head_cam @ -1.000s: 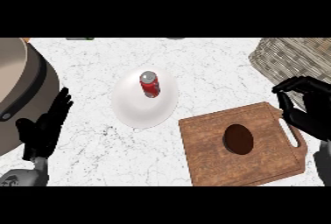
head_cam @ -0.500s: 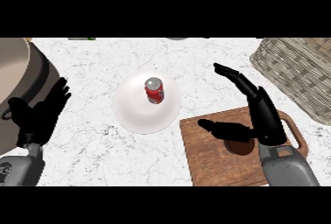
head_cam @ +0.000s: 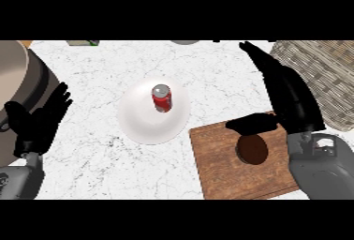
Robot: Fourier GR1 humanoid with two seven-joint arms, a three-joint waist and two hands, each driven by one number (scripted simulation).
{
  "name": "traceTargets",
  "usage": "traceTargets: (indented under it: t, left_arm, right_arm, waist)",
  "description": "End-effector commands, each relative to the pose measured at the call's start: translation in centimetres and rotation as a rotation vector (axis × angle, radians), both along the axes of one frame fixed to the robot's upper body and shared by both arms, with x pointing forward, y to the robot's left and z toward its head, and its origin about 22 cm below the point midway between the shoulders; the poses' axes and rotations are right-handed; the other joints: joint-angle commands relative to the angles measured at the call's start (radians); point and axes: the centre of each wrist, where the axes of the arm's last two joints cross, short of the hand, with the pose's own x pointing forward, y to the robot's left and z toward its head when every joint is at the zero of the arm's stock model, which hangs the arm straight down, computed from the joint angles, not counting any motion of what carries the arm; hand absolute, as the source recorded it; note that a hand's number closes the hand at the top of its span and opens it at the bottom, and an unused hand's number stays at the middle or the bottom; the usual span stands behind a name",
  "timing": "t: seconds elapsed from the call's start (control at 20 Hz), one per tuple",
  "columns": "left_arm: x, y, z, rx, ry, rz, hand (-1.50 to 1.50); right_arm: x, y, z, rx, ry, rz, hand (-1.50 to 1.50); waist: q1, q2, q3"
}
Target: Pick the cupcake from the cutting board and place it in the basket
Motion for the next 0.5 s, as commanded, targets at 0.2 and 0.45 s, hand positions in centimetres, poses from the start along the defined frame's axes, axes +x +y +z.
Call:
traceTargets:
  t: [0.2, 0.45]
  left_arm:
    - [-0.1, 0.1, 0.2, -0.007, 0.001, -0.02, 0.0]
    - [-0.4, 1.1, 0.6, -0.007, 0.012, 0.019, 0.0]
  right_arm:
    - [0.1, -2.3, 10.1, -0.272, 0.186, -0.266, -1.5]
    - [-0.5, -4.3, 10.7, -0.282, 0.396, -0.147, -1.5]
  waist:
    - [-0.001, 0.003, 0.003]
    - [-0.011, -0.003, 0.004]
